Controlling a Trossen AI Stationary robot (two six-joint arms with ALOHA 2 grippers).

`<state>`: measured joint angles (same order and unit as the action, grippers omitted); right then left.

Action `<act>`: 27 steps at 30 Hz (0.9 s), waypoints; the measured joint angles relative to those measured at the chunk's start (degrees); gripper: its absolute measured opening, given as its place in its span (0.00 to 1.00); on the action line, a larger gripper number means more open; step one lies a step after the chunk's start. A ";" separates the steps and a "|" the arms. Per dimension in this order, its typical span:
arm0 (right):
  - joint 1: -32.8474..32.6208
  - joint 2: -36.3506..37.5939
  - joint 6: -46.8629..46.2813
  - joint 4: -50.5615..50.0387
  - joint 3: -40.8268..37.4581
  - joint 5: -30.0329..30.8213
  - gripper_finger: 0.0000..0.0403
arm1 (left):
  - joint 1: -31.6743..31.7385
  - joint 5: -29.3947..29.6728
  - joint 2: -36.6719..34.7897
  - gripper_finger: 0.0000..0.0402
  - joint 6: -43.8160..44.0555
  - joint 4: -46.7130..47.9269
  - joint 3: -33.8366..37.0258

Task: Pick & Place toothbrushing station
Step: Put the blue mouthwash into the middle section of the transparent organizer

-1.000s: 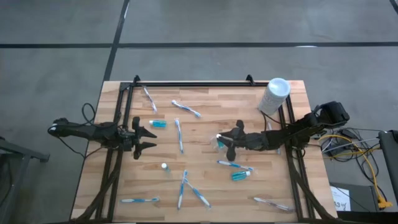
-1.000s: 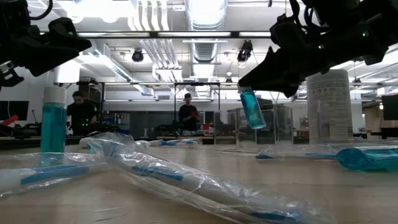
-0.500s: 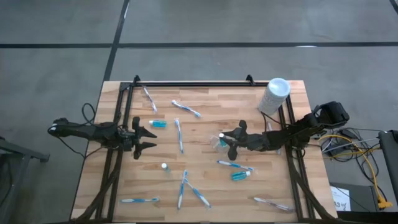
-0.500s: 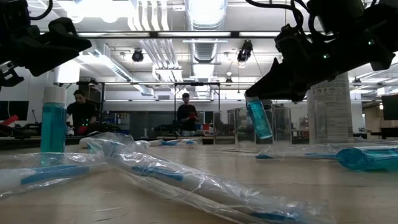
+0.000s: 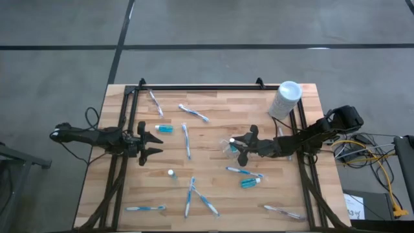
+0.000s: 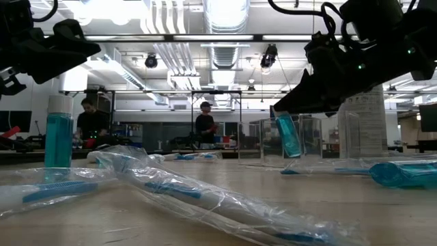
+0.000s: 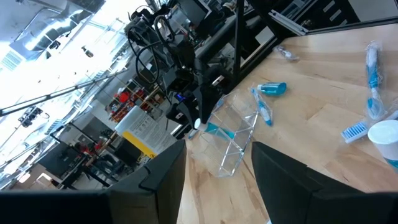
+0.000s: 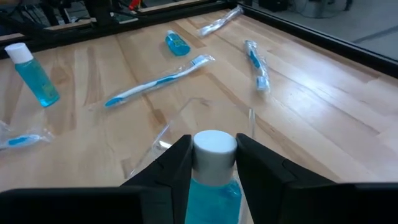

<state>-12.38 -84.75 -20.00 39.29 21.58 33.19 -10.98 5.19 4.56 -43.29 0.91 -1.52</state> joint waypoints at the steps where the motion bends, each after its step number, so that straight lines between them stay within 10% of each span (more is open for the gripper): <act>1: 0.00 0.00 0.51 -0.02 0.00 0.02 0.30 | 0.00 0.00 -0.01 0.47 0.00 0.00 -0.01; 27: 0.00 0.02 -0.14 2.77 0.48 -0.04 0.34 | -0.04 -0.01 -0.02 0.47 0.00 0.00 0.00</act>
<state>-12.38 -84.73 -20.14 42.05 22.06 33.15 -11.03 5.19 4.54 -43.29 0.91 -1.52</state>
